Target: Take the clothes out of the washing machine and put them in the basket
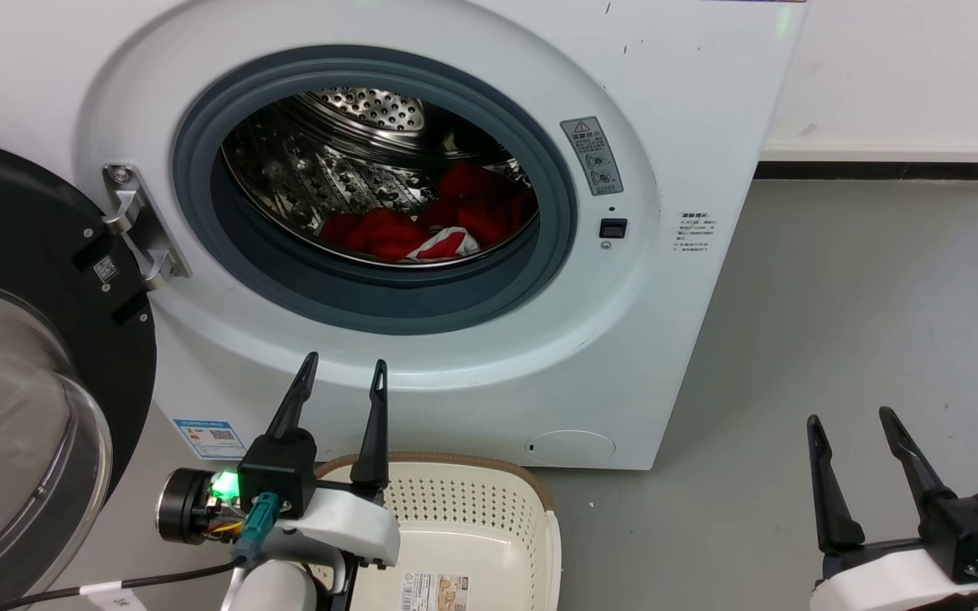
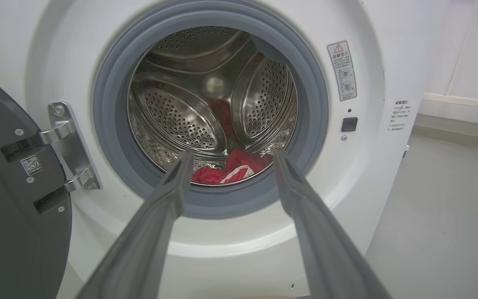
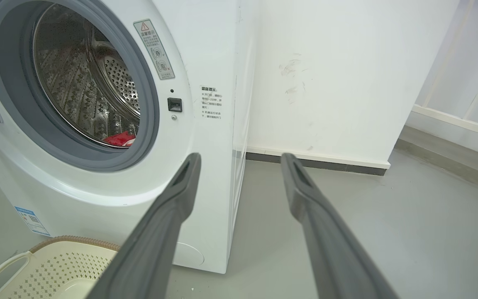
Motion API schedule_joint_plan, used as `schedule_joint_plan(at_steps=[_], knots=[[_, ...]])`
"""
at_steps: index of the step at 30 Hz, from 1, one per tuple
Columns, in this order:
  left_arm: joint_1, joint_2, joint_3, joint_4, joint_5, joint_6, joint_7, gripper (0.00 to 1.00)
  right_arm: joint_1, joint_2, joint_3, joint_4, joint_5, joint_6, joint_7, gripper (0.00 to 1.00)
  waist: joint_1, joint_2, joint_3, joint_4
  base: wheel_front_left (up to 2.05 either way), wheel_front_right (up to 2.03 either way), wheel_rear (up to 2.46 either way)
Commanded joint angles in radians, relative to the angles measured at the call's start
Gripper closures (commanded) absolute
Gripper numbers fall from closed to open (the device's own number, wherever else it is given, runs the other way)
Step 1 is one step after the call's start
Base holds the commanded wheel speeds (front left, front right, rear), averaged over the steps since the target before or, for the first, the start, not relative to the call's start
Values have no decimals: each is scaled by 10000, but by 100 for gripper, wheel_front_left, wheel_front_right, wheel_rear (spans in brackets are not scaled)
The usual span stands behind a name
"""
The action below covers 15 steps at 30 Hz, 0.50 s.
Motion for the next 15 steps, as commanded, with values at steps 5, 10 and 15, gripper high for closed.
schedule_joint_plan(at_steps=[5,10,15], knots=[[-70,-31,99,43,-118,-54,-37,0,14,11,-38,26,64,-7,-12,0,0,0,-3,8,0,0,0],[-85,-54,143,122,-127,-28,-37,0,-13,11,-63,68,108,-7,-8,0,0,0,-9,3,0,0,0],[-73,-73,162,189,-66,29,-37,0,-26,12,-86,93,114,-7,-21,0,0,0,-19,8,0,0,0]])
